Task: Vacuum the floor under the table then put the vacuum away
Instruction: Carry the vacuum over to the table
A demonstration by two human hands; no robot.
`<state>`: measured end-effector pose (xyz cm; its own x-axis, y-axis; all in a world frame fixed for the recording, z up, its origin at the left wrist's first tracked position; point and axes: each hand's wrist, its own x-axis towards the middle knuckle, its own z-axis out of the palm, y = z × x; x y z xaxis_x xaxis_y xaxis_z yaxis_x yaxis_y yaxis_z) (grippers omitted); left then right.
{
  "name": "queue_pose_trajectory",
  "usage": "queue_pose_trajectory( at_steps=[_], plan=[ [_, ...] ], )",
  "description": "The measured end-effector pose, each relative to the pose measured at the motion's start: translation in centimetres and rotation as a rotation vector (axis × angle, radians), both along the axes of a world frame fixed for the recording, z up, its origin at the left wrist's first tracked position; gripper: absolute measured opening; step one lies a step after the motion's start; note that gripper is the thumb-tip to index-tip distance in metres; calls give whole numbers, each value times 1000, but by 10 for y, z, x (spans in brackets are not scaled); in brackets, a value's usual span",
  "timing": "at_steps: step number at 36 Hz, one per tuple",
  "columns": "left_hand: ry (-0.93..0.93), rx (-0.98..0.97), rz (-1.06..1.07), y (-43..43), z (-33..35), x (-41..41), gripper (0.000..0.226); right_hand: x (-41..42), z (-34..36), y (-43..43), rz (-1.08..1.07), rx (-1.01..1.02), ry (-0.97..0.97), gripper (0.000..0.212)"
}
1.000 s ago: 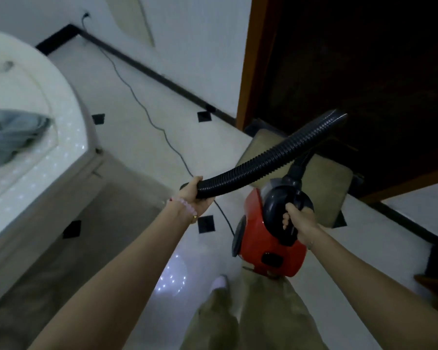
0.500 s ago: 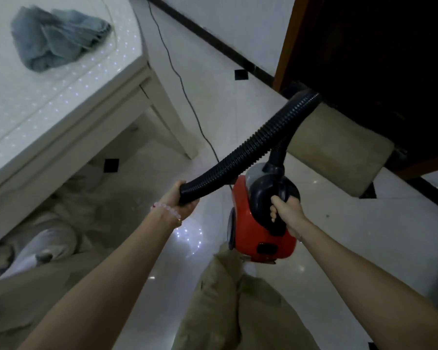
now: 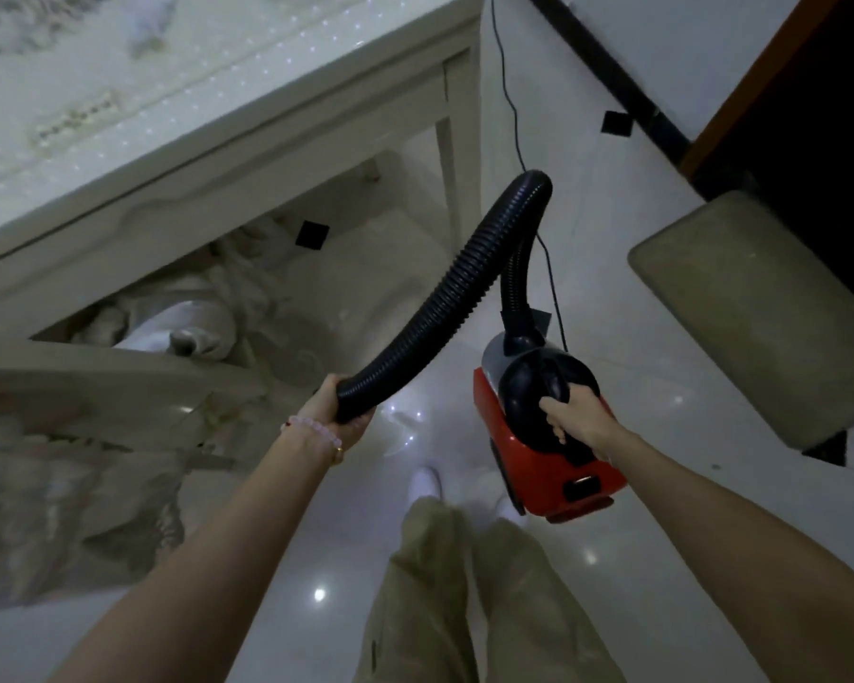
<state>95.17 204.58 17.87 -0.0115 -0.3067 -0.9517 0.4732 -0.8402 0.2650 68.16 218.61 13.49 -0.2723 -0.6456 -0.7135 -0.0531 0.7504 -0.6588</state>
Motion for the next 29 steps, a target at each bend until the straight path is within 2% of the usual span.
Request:
queue_pose_trajectory(
  at_steps=[5,9,11,17,19,24,29],
  plan=[
    [-28,86,49,-9,-78,19,6,14,-77,-11,32,56,-16,29],
    [14,136,32,-26,-160,36,49,26,-146,-23,80,93,-2,30],
    [63,145,38,-32,-196,40,54,31,-178,-28,98,108,-4,31],
    [49,150,38,-49,-275,36,40,29,-251,-52,75,128,14,32],
    [23,114,40,-55,-290,31,27,24,-271,-62,66,132,23,31],
    [-32,47,-11,-86,-297,8,19,12,-313,-76,26,172,24,29],
    [-78,91,-19,-112,-293,-21,16,9,-334,-83,-5,191,8,32]
  ],
)
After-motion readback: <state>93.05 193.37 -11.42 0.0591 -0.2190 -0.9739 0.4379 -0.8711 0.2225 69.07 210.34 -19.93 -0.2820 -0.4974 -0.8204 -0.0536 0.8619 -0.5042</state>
